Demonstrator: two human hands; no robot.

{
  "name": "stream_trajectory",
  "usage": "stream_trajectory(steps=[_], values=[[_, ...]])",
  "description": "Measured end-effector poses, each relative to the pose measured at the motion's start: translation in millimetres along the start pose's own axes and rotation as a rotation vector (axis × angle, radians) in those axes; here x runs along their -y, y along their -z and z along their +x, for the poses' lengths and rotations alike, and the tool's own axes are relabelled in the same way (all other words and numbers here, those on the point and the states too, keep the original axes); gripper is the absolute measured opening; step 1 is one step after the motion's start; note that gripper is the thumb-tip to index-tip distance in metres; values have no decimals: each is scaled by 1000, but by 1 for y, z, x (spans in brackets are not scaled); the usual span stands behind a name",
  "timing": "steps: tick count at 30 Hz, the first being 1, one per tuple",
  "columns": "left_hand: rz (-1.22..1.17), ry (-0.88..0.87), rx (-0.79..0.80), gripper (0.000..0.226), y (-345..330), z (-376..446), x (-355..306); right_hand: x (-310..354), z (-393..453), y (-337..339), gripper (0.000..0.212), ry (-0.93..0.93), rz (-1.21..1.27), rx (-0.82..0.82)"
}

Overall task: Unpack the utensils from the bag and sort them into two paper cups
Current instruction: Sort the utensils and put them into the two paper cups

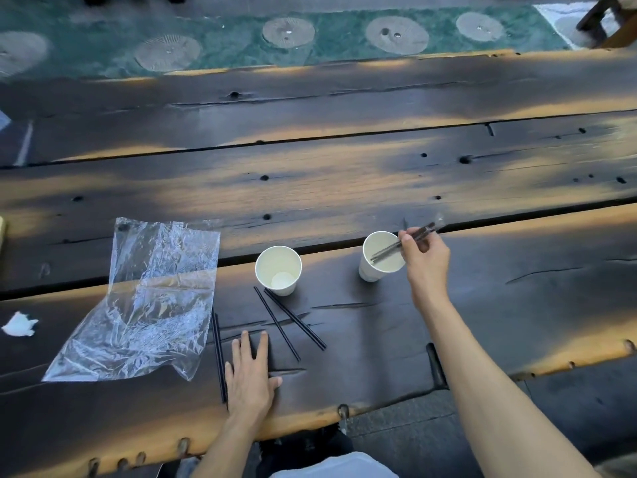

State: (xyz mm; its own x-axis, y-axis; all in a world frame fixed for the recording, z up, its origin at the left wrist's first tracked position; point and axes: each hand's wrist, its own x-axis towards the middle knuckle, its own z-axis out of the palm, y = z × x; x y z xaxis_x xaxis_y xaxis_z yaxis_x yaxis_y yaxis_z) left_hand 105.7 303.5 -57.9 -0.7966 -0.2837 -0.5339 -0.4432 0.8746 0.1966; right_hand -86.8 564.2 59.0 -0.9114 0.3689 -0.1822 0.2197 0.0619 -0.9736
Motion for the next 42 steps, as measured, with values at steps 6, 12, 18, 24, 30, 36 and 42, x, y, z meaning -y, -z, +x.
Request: stream_trajectory(steps=[6, 12, 18, 24, 30, 36, 42], values=[[-16, 10, 4, 93, 3, 1, 0, 1, -1, 4, 27, -58, -10, 11], [-49, -39, 40, 84, 12, 0, 4, -41, -43, 13, 18, -159, -13, -408], [-535, 249, -370, 42, 34, -7, 28, -95, -109, -67, 25, -100, -627, 299], [-815, 465, -176, 38, 41, 4, 58, -114, -123, -133, 25, -8, -951, 657], [-863, 427, -107, 35, 35, 9, 46, -124, -154, -160, 23, 110, -1060, 762], [-970, 393, -89, 26, 32, 19, 31, -129, -173, -182, 19, 7, -908, 804], [-1097, 405, -57, 14, 27, 27, 37, -134, -175, -186, 12, -178, -807, 762]])
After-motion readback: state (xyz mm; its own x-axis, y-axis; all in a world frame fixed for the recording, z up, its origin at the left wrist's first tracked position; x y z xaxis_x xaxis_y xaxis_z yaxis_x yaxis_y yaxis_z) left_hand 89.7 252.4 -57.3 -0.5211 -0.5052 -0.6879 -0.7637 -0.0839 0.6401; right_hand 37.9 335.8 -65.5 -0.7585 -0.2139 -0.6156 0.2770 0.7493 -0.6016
